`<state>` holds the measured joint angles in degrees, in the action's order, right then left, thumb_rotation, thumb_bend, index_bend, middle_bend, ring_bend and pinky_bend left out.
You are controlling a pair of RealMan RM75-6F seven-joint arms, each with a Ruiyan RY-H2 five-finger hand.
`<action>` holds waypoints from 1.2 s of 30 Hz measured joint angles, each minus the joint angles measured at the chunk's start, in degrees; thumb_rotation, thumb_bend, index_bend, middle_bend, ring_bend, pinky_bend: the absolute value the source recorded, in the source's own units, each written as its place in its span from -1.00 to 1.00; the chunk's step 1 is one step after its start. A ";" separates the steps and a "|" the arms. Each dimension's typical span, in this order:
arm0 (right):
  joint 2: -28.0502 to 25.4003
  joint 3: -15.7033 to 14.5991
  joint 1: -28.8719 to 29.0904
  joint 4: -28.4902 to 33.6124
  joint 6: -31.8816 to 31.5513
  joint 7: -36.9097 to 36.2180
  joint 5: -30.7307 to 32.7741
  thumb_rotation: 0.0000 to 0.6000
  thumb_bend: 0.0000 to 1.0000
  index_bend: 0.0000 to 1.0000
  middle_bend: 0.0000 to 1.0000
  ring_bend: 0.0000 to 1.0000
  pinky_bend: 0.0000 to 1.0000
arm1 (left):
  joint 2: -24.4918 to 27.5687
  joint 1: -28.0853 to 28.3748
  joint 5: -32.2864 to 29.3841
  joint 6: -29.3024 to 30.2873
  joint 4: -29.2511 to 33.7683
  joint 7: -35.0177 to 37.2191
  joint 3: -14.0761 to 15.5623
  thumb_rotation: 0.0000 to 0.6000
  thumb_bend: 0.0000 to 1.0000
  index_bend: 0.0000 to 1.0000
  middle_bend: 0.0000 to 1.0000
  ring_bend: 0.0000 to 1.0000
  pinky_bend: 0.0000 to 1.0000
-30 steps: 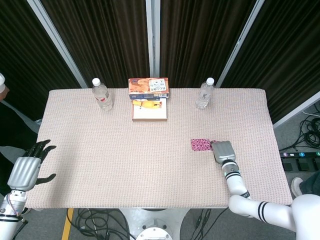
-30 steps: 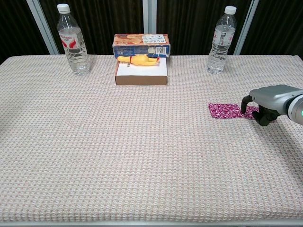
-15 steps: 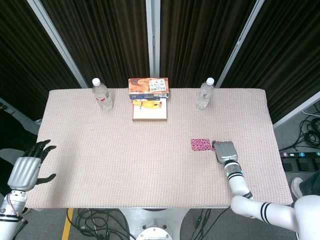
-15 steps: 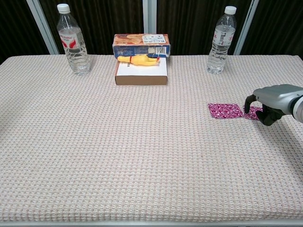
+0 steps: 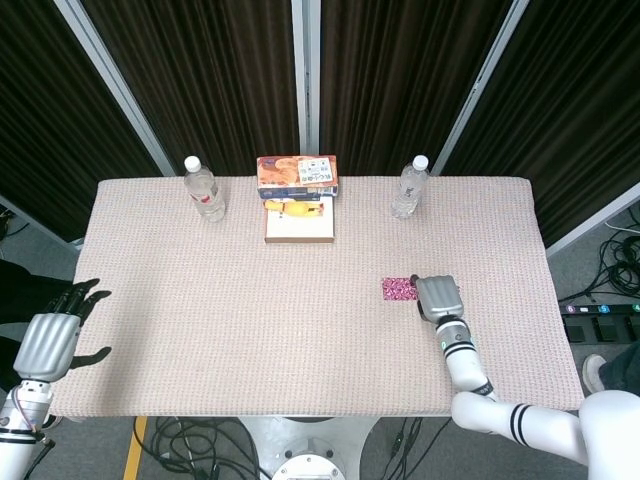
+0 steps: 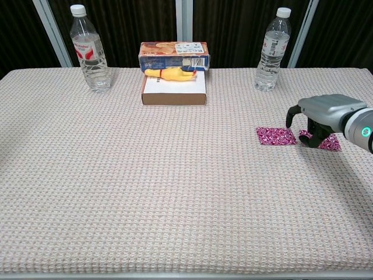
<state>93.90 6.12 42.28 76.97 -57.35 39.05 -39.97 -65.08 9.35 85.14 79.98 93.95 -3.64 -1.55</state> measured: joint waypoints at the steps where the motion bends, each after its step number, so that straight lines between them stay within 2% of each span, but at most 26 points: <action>1: 0.07 0.35 0.13 0.20 -0.38 0.17 -0.18 1.00 -0.30 -0.33 1.00 1.00 1.00 | 0.01 0.00 -0.02 0.01 -0.01 0.06 -0.02 1.00 -0.89 -0.48 -0.56 -0.74 -0.48; 7: 0.32 1.08 1.00 0.83 -0.08 2.23 1.31 1.00 -0.06 -0.33 1.00 1.00 1.00 | 0.01 0.01 0.01 -0.03 -0.03 0.16 0.01 1.00 -0.89 -0.48 -0.56 -0.74 -0.48; 12: 1.79 1.00 1.66 -0.99 1.40 3.92 4.17 1.00 0.10 -0.33 1.00 1.00 1.00 | 0.01 0.02 -0.13 -0.09 -0.22 0.38 -0.05 1.00 -0.89 -0.48 -0.56 -0.74 -0.48; 23: 3.98 2.02 3.00 -4.21 2.96 4.36 5.59 1.00 0.26 -0.38 1.00 1.00 1.00 | -0.11 0.11 -0.34 -0.34 -0.57 0.67 -0.10 1.00 -0.89 -0.48 -0.56 -0.74 -0.48; 29: 4.55 1.83 3.22 -5.43 3.61 5.12 6.83 1.00 0.38 -0.39 1.00 1.00 1.00 | -0.18 0.13 -0.37 -0.41 -0.64 0.59 -0.08 1.00 -0.89 -0.48 -0.56 -0.74 -0.48; 36: 4.69 1.22 3.16 -5.82 4.10 5.62 7.37 1.00 0.42 -0.39 1.00 1.00 1.00 | -0.19 0.17 -0.50 -0.53 -0.72 0.62 -0.12 1.00 -0.89 -0.48 -0.56 -0.74 -0.48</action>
<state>98.59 7.34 45.44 71.16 -53.24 44.67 -32.59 -65.28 9.52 84.64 79.45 93.23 -3.02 -1.66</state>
